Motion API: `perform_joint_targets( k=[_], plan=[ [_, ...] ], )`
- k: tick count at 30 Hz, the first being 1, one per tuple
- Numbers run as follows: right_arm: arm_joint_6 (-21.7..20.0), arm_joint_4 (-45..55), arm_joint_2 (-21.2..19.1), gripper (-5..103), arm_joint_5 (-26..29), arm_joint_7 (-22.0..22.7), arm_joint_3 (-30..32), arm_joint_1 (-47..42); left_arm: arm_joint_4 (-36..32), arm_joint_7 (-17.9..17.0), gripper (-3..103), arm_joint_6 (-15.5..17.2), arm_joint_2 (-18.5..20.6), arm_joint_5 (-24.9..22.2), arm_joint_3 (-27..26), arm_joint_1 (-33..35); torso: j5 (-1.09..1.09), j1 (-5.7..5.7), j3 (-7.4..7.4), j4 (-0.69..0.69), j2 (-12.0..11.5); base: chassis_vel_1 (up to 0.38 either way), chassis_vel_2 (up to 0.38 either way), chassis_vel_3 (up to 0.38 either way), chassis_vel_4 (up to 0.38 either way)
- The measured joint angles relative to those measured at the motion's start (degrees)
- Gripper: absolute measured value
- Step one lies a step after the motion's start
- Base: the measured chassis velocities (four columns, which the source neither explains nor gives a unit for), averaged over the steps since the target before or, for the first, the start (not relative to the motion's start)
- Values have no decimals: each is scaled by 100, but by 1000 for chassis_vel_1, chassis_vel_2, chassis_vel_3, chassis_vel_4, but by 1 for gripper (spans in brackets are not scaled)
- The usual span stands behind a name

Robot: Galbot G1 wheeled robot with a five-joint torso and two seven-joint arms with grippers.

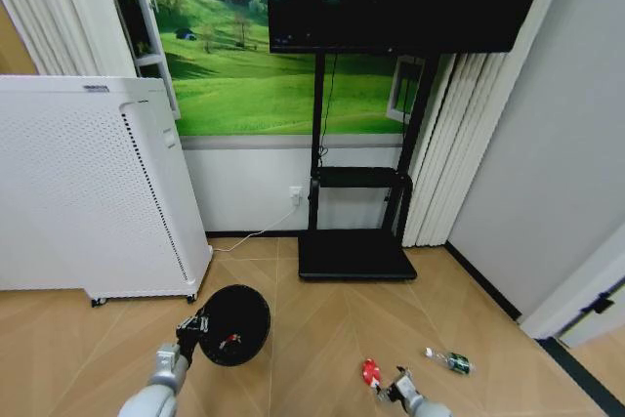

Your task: Pick up the trash bin and place the garbage on the floor into it.

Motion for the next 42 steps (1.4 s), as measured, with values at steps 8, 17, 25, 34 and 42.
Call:
perform_joint_targets(
  k=[8, 17, 25, 34, 42],
  plan=[
    [2, -461, 279, 100, 11, -8, -248, 319, 68, -1, 6, -4, -22, 67, 65, -15, -2, 0, 0, 1, 1, 0, 0, 0, 0],
    [116, -1172, 593, 100, -97, -93, -312, 563, 120, -3, 6, -14, -9, 94, 84, -40, -1, 0, 0, 0, 1, 0, 0, 0, 0],
    [228, -1502, 748, 96, -195, -195, -256, 650, 155, -5, 6, -37, -14, 124, 88, -36, -5, -1, -1, 0, 2, 0, 0, 0, 0],
    [310, -1514, 785, 58, -250, -304, -247, 674, 178, -5, 6, -41, -21, 133, 97, -50, -1, -1, -1, -1, 2, 0, 0, 0, 0],
    [350, -1600, 878, 31, -380, -294, -257, 670, 279, -10, 6, -82, -44, 148, 109, -90, 1, -1, 0, 0, 1, 0, 0, 0, 0]
  ],
)
